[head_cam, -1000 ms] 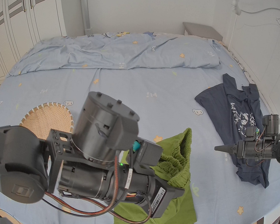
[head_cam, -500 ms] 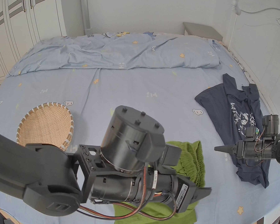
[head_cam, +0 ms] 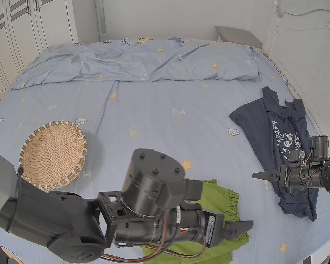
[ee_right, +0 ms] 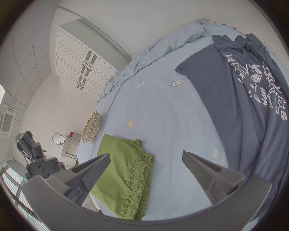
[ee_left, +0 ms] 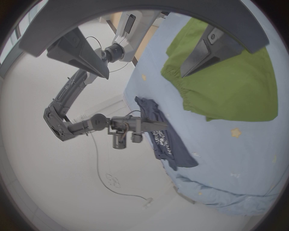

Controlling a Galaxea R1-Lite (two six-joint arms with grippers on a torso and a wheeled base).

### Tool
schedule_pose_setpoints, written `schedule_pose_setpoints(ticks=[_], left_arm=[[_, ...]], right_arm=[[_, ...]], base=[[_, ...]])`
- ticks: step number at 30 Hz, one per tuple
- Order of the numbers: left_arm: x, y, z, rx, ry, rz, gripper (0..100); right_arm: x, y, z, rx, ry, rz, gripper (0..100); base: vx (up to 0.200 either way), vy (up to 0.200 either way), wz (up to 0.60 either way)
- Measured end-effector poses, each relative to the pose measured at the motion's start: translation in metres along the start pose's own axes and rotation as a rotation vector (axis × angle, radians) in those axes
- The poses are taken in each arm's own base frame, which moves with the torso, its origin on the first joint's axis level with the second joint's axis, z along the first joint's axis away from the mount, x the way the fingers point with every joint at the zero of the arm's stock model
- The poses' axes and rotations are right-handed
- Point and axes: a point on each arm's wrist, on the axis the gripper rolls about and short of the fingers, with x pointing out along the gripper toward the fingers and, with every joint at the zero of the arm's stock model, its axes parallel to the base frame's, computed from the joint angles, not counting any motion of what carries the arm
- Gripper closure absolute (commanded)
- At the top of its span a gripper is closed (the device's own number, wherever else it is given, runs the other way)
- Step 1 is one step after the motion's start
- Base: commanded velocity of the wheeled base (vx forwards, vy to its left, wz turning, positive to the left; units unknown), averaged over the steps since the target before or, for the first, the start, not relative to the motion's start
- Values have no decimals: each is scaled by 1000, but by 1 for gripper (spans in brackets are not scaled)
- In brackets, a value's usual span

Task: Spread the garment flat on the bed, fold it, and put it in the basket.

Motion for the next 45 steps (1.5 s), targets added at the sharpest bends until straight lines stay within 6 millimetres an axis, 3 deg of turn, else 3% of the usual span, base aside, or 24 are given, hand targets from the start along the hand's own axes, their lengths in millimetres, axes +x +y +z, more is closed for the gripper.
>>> schedule_pose_setpoints(ticks=[3, 8, 13, 17, 26, 31, 37, 45], left_arm=[[-12, 19, 3, -54, -15, 48, 0], [-51, 75, 5, -181, -47, 185, 0], [-95, 122, -15, -317, -51, 245, 0], [-110, 139, -29, -355, -82, 248, 0], [-91, 168, -40, -383, -150, 204, 0], [-72, 172, -43, -371, -212, 117, 0], [-46, 177, -65, -412, -152, 77, 0], [-49, 179, -77, -443, -117, 104, 0]], right_arm=[[0, 0, 0, 0, 0, 0, 0], [0, 2, -1, -3, 2, 5, 0], [-1, 5, -2, -8, 4, 10, 0], [-3, 7, -2, -14, 1, 14, 0], [-4, 9, -3, -17, 0, 15, 0], [-5, 10, -3, -18, -2, 15, 0], [-5, 9, -2, -24, -9, 14, 0], [-3, 8, -3, -24, -9, 14, 0]], base=[[0, 0, 0], [0, 0, 0], [0, 0, 0], [0, 0, 0], [0, 0, 0], [0, 0, 0], [0, 0, 0], [0, 0, 0]])
